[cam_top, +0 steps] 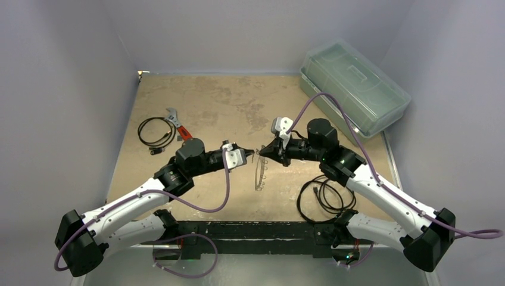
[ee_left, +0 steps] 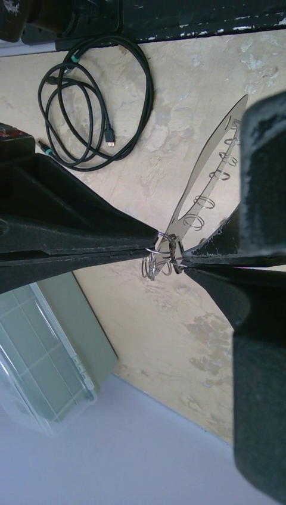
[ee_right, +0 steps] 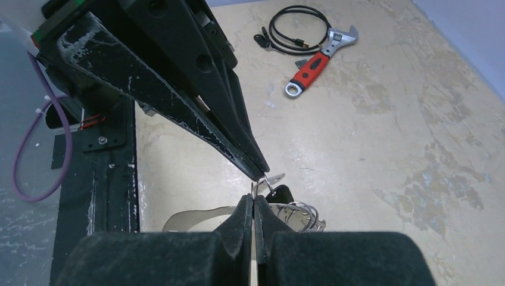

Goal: Put the keys on the keyring

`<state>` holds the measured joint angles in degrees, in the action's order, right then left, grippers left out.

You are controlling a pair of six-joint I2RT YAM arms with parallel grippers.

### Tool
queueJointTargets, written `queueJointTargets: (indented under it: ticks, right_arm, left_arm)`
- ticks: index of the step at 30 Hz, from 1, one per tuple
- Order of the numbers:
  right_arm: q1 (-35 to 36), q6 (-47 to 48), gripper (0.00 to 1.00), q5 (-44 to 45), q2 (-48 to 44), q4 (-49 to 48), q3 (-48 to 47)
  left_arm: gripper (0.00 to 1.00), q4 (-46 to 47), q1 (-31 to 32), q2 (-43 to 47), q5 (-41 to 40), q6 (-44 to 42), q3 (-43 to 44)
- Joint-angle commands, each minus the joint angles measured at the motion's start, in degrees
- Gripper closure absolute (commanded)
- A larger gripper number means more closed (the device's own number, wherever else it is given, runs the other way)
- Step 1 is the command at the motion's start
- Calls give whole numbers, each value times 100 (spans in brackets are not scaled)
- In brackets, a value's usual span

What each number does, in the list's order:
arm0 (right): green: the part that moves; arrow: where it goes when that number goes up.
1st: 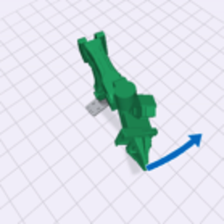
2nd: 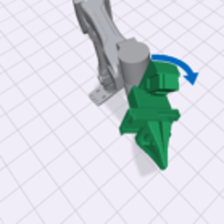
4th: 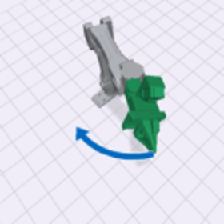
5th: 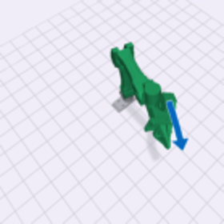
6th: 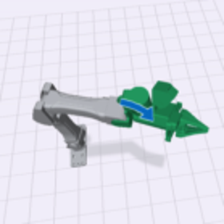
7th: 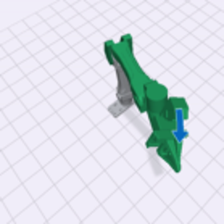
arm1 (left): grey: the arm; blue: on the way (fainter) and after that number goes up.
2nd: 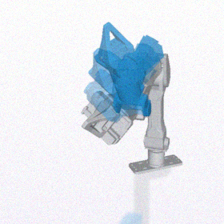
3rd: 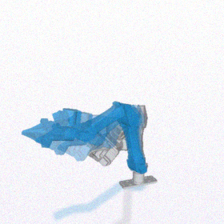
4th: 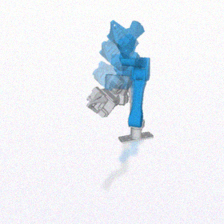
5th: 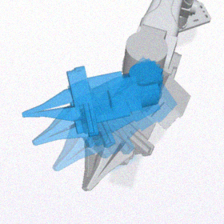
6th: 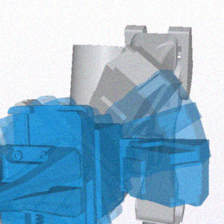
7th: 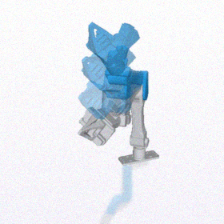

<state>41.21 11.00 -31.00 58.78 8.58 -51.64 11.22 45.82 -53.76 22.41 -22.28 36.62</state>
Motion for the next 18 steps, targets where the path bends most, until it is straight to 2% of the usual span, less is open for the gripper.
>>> queueJointTargets:
  ticks: [1,18]
  right_arm:
    - [17,192,100,22,-14,-147,-332]
    - [12,358,100,-274,202,46,-367]
  left_arm:
    - [100,241,-4,158,299,-91,-61]
    - [100,219,-6,225,396,-110,-107]
